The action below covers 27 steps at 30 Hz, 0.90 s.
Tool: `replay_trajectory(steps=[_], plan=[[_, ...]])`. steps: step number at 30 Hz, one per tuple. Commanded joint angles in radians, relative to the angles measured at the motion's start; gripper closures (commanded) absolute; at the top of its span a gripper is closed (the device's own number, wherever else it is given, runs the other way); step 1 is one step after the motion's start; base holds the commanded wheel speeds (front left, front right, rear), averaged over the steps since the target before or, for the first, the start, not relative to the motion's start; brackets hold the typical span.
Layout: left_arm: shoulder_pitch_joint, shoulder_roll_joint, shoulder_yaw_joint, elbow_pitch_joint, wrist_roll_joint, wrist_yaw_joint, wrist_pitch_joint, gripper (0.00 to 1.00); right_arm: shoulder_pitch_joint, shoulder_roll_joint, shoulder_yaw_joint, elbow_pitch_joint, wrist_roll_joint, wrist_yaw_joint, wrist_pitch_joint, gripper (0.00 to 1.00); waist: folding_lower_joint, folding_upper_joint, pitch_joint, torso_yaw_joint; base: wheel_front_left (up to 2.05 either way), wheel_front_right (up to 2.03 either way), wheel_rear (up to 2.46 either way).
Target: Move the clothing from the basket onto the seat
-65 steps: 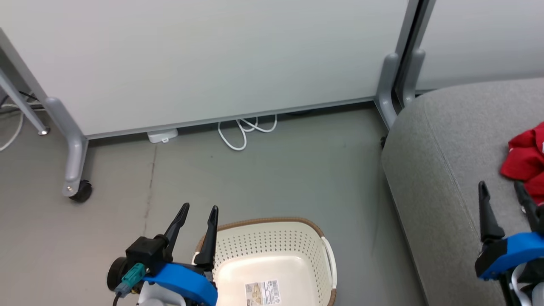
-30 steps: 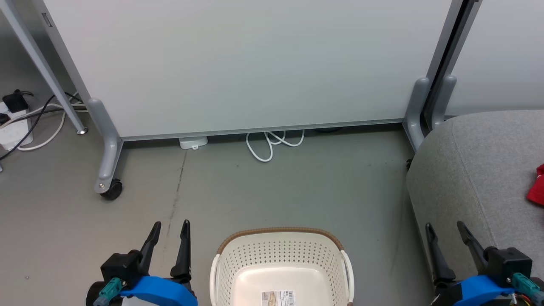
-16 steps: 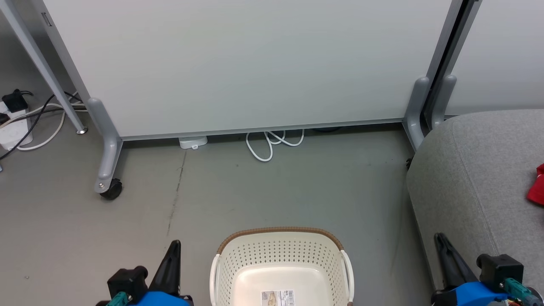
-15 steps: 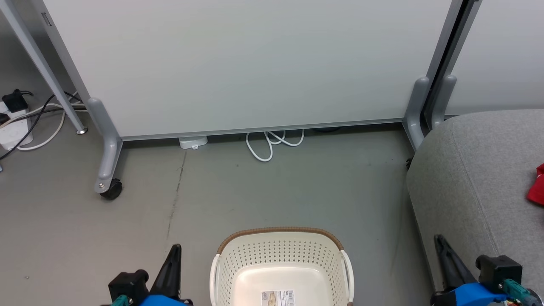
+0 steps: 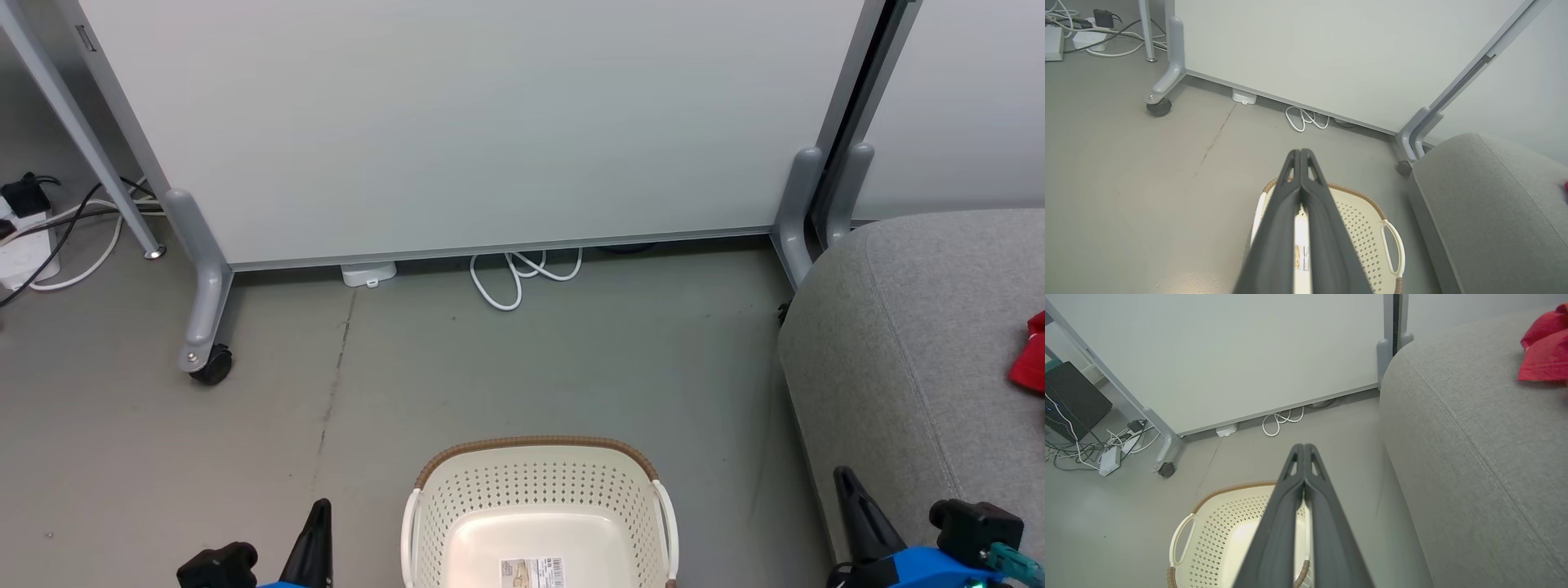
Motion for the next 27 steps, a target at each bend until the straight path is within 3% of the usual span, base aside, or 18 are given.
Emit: replay_trajectory(steps=[1, 27], plan=[[-0.029, 0.000, 0.015, -0.026, -0.041, 0.000, 0.011, 1.00, -0.022, -0.004, -0.002, -0.017, 0.052, 0.000, 0.004, 1.00, 0.0000, 0.0000, 0.000, -0.001, 0.00, 0.00, 0.00], [-0.060, -0.011, 0.100, -0.108, -0.396, -0.001, 0.116, 1.00, -0.067, -0.007, -0.008, -0.026, 0.481, 0.000, 0.062, 1.00, 0.0000, 0.0000, 0.002, -0.019, 0.00, 0.00, 0.00]])
